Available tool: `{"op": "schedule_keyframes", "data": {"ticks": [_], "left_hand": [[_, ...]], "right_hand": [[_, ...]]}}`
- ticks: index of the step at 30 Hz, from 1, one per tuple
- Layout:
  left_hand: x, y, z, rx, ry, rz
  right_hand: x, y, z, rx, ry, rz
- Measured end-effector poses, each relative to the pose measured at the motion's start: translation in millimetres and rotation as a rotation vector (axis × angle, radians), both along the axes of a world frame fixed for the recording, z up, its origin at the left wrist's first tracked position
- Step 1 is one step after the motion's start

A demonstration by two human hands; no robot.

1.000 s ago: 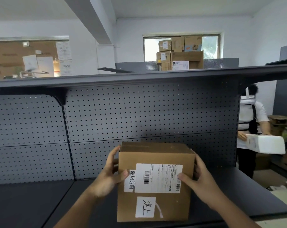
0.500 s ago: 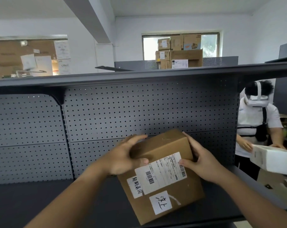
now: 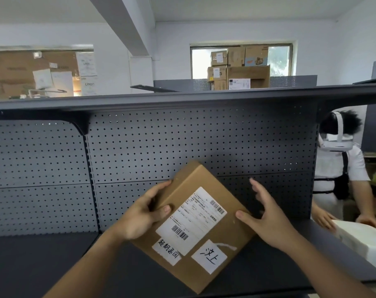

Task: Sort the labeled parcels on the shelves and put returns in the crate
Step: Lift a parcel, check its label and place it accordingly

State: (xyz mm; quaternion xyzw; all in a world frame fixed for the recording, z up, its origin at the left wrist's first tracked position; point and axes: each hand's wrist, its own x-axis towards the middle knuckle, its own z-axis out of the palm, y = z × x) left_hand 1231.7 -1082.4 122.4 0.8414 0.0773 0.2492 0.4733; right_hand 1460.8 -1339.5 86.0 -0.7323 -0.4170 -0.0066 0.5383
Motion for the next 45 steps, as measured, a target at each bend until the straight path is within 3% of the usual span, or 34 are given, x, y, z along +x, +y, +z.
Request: {"op": "schedule_keyframes", "data": {"ticks": [5,13,20,36,45], "left_hand": [[-7.8,5.2,-35.2,-0.139,-0.132,0.057],[-12.9,6.3,-81.3,-0.350,-0.184,0.071],[-14.7,2.3,-107.5,-0.445,-0.203,0.090],[20.1,0.6,-114.6,-0.568,0.145,0.324],[22.4,-14.7,-118.6,-0.770,0.058,0.258]], "right_hand": [[-7.6,2.4,-37.5,-0.006,0.187,-0.001],[-30.3,24.2,-85.4,-0.036,0.432,0.070],[-35.9,31.2,-86.1,-0.019,0.464,0.059],[-16.6,27.0,-80.3,-0.111,0.652,-0.042],[-19.8,32.0,-83.7,-0.056,0.755,0.039]]}}
